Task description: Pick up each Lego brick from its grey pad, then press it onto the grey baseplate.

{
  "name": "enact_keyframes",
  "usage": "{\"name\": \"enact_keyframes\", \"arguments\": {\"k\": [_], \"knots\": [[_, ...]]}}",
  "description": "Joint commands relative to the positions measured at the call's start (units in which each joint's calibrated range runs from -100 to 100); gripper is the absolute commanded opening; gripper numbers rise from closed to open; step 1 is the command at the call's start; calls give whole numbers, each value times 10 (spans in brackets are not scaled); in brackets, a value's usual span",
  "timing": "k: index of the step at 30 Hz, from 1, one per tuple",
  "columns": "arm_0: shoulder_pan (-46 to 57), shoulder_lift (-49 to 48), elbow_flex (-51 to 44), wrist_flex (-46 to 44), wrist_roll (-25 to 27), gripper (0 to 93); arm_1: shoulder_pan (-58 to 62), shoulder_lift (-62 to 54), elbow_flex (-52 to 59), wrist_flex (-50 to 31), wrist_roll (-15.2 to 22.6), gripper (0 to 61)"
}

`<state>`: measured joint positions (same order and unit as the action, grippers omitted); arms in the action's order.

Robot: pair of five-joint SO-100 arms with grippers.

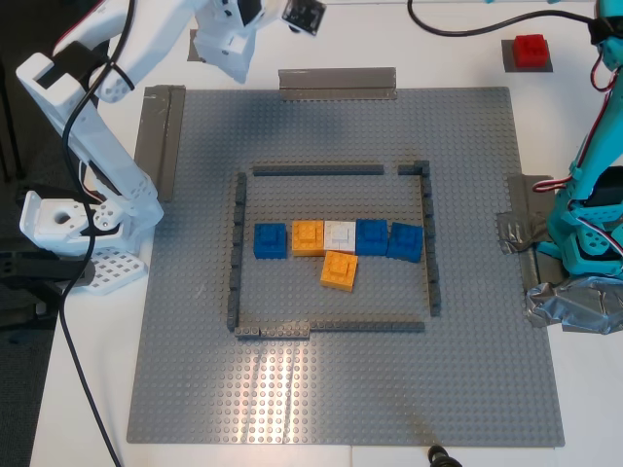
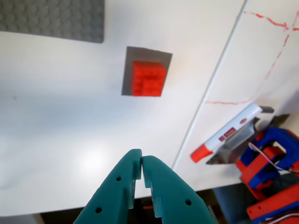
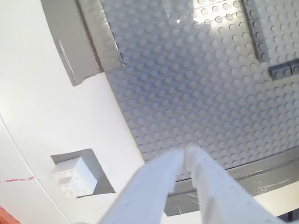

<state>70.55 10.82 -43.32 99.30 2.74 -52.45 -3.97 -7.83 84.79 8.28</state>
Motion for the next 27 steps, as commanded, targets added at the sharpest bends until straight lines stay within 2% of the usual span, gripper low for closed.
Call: {"name": "enact_keyframes", "arguments": {"k": [1, 14, 18, 21, 25, 27], "knots": [[2, -24, -7, 7, 2, 0, 6, -38, -9, -6, 4, 2], [16, -56, -13, 7, 14, 0, -50, -35, -21, -60, 2, 2], [22, -78, -12, 7, 41, 0, -85, 2, -79, -35, 0, 2], [22, -82, -8, 7, 42, 0, -114, 30, -119, -24, 0, 2], [22, -78, -13, 7, 42, 0, -150, 35, -105, -61, -1, 2], [22, -76, -6, 7, 41, 0, -165, 41, -98, -82, -17, 2]]}}
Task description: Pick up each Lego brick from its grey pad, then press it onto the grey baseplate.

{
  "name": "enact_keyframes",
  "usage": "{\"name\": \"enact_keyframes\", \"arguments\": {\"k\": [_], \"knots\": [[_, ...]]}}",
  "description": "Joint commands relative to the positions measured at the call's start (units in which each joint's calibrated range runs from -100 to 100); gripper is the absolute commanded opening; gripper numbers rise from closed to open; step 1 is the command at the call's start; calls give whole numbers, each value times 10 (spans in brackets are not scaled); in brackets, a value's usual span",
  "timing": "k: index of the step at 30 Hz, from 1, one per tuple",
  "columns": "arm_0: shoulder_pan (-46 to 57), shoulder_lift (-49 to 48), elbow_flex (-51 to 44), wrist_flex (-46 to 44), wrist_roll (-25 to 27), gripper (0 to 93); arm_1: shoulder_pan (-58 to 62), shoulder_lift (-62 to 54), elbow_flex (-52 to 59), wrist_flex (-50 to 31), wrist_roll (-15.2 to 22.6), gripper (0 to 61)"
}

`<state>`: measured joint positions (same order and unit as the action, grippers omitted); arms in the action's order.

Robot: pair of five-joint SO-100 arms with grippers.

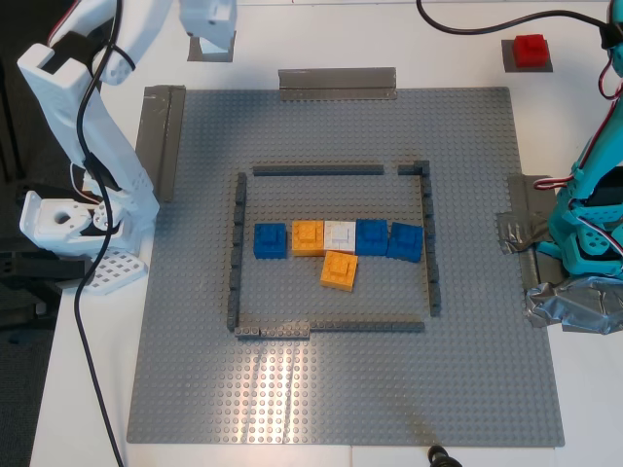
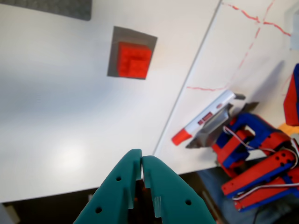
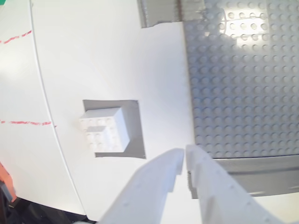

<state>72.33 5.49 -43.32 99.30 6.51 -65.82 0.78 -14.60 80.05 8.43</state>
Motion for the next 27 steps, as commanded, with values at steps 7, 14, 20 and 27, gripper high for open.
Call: {"name": "enact_keyframes", "arguments": {"k": [7, 14, 20, 27], "knots": [[41, -3, 10, -37, -11, 0, -71, 27, -13, -118, -39, 2], [65, 85, 44, -67, -8, 0, -89, 110, -96, -142, -39, 2], [71, 129, 42, -114, -4, 0, -113, 172, -177, -142, -37, 2], [55, 133, 44, -113, 6, 91, -118, 194, -179, -125, -23, 129]]}}
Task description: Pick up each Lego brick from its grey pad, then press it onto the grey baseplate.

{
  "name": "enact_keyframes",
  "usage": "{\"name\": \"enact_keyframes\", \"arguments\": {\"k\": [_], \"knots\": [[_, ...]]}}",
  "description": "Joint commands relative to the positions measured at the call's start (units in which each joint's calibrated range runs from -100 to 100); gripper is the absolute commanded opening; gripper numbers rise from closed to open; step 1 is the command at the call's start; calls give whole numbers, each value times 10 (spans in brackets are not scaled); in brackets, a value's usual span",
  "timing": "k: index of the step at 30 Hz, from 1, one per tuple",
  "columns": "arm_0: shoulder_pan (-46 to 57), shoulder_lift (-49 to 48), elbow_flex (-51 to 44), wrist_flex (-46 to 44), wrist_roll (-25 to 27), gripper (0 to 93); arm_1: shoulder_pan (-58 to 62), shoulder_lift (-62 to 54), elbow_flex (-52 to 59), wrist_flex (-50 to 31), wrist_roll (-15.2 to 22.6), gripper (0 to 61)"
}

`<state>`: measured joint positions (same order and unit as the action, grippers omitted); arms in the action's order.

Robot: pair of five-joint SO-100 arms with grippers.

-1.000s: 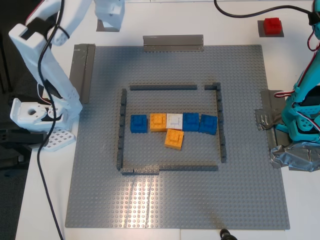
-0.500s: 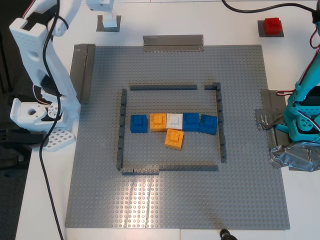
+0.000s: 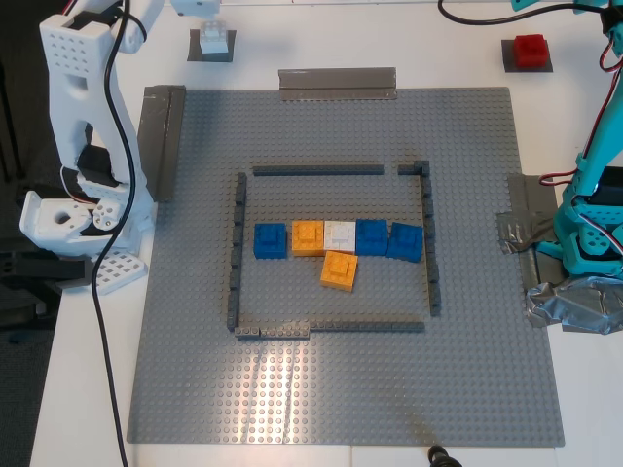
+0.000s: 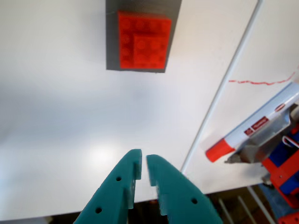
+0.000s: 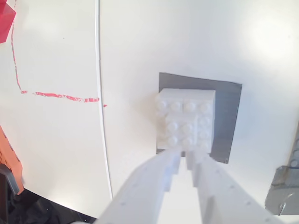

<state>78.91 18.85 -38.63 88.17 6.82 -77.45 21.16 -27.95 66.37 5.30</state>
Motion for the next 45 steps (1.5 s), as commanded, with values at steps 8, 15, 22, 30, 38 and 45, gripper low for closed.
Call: {"name": "enact_keyframes", "arguments": {"k": [8, 15, 22, 30, 38, 45], "knots": [[-52, 2, 30, 4, 3, 107, -4, 9, -33, 10, 19, 202], [-70, 2, 30, 4, 3, 170, -8, 31, -38, -15, 17, 187], [-66, 4, 36, -1, 3, 230, -11, 46, -45, -23, 20, 181], [-58, 59, 34, -18, 3, 229, -11, 50, -44, -24, 22, 170], [-42, 67, 41, -57, 3, 224, -8, 53, -41, -24, 24, 166], [-41, 69, 43, -57, 3, 224, -4, 55, -34, -20, 31, 120]]}}
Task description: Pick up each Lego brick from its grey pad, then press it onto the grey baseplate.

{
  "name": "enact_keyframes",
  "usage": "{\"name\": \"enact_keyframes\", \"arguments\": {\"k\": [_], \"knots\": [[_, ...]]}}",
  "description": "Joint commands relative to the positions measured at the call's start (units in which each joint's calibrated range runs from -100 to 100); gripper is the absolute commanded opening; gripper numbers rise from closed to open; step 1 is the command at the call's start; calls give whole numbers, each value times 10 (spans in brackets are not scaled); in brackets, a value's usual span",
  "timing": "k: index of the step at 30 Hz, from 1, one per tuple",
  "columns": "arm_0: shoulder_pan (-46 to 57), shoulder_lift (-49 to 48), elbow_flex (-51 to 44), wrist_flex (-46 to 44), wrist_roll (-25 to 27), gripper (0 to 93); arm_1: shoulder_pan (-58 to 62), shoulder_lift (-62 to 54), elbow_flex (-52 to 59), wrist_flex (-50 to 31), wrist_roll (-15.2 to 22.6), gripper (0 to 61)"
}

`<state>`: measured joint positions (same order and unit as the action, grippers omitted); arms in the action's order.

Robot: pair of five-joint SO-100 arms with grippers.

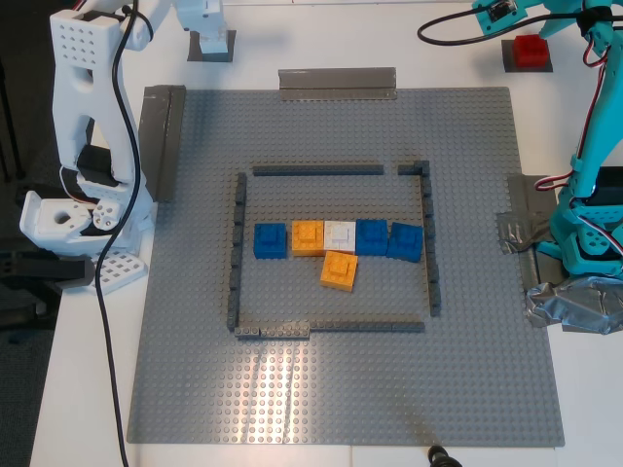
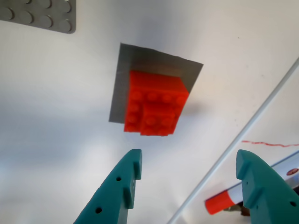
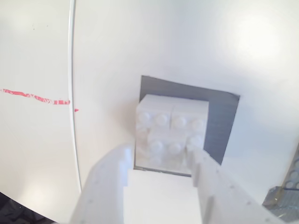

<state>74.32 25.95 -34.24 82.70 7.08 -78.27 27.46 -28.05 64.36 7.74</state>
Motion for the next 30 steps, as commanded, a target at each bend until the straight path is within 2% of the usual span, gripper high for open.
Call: {"name": "enact_keyframes", "arguments": {"k": [1, 10, 13, 21, 23, 30], "knots": [[5, -1, 1, -3, 1, 224, 5, -9, -31, -1, 6, 92], [6, 21, 3, -4, 1, 224, 11, -8, -28, 7, 13, 71], [6, 22, 7, -13, 0, 224, 13, -9, -28, 4, 10, 5], [10, 24, 9, -23, 0, 223, 13, -34, -89, 37, 5, 2], [10, 24, 9, -23, 0, 223, 13, -47, -102, 55, -2, 2], [9, 28, 13, -21, 0, 223, 29, -123, -100, 90, -60, 2]]}}
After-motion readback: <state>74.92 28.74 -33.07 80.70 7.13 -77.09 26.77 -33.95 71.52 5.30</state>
